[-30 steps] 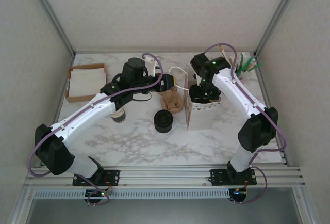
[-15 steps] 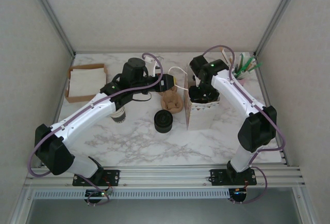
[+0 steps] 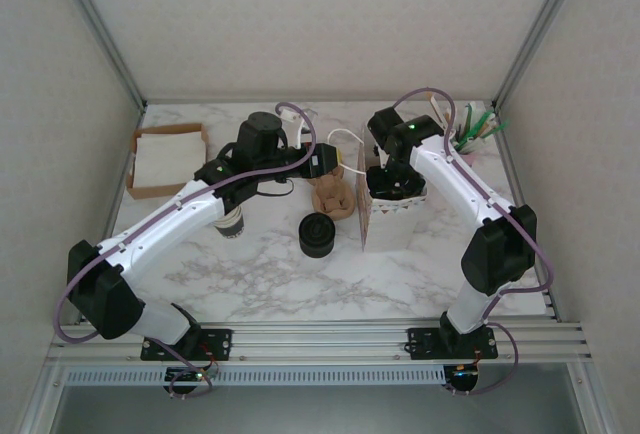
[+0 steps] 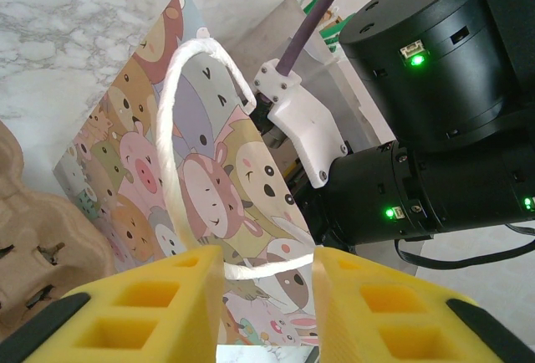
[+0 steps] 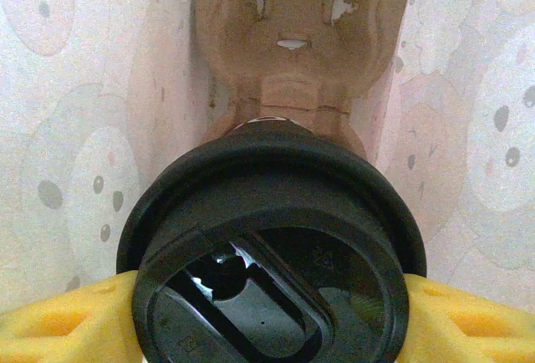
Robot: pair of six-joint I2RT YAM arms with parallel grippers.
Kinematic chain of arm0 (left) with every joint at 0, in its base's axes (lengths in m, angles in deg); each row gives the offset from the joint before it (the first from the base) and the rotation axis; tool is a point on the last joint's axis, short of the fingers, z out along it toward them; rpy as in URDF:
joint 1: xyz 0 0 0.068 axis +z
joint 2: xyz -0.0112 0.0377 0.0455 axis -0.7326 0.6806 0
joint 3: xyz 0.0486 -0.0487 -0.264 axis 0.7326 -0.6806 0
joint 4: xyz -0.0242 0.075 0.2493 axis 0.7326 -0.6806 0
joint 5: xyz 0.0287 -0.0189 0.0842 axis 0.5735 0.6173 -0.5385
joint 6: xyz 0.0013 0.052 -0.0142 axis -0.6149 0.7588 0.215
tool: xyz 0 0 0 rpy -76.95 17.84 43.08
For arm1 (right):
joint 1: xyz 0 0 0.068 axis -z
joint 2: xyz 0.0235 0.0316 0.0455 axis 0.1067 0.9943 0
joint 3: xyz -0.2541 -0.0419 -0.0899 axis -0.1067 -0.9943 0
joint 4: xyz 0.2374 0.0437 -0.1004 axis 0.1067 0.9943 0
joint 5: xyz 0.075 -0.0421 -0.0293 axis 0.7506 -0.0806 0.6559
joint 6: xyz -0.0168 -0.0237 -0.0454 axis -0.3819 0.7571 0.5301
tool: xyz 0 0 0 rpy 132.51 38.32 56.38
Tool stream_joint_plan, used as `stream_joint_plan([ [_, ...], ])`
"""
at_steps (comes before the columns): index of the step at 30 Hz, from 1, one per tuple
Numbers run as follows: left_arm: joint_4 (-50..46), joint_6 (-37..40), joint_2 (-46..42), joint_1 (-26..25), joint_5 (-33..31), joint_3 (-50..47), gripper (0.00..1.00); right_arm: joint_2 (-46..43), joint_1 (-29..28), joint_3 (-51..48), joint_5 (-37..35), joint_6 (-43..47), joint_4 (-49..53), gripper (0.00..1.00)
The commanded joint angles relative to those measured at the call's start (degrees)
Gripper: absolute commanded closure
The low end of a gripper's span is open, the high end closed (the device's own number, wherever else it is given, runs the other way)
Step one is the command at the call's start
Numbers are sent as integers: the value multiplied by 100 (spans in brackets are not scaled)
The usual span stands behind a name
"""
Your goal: Pack the takeout coffee
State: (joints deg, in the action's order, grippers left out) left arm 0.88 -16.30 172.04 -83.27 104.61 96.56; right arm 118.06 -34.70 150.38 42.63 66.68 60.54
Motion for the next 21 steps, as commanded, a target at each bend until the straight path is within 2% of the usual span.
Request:
stream_joint_plan([
  [1,-31,28,-105,35,23,144,66,-32,44,-131,49,11,-68,32],
  [21,-30,-2,-61,34,-90,117,66,-59,42,-474,13,6,-312,32],
])
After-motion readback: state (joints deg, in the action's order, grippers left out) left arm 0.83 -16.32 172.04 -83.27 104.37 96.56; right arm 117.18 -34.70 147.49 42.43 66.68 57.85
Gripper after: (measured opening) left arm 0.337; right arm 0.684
